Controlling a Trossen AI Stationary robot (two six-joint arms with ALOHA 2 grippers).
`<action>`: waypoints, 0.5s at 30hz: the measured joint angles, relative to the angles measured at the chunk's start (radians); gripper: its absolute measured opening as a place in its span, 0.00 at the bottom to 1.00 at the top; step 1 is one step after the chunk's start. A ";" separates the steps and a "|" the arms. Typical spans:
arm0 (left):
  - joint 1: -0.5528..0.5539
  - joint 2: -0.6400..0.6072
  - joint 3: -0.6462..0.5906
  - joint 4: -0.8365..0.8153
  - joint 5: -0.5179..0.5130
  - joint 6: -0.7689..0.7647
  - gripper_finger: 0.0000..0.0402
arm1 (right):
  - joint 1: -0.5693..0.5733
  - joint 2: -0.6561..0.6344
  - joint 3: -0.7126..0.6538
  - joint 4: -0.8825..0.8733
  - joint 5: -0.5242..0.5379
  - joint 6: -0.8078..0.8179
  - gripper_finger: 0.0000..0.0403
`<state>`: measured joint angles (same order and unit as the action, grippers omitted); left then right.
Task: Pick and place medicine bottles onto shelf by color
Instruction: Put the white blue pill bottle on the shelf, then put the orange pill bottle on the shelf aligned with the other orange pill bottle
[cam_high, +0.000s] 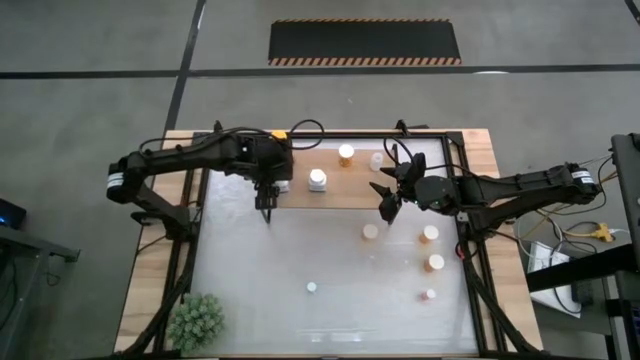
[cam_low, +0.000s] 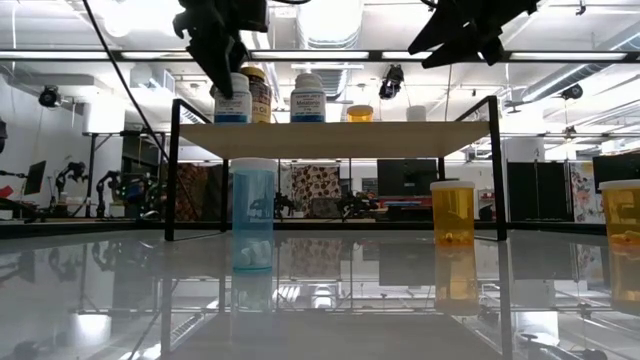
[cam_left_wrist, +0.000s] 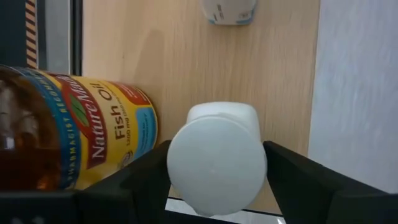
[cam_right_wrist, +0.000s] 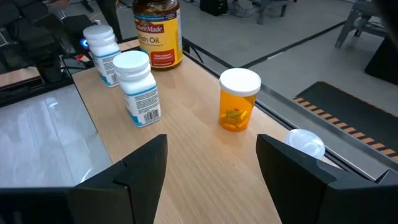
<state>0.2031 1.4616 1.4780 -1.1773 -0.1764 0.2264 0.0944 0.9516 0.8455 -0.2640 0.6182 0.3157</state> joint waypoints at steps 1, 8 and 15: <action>0.000 -0.002 0.003 0.000 0.000 0.000 0.57 | 0.000 0.000 0.000 0.000 0.000 0.003 0.59; -0.027 -0.023 0.037 -0.015 -0.001 -0.009 0.57 | 0.022 -0.008 0.000 -0.002 -0.013 -0.025 0.59; -0.163 -0.051 0.087 0.064 -0.024 -0.102 0.57 | 0.114 -0.034 0.017 -0.016 -0.263 -0.016 0.59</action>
<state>0.0403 1.4104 1.5646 -1.1135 -0.2006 0.1244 0.2089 0.9176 0.8621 -0.2801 0.3554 0.2996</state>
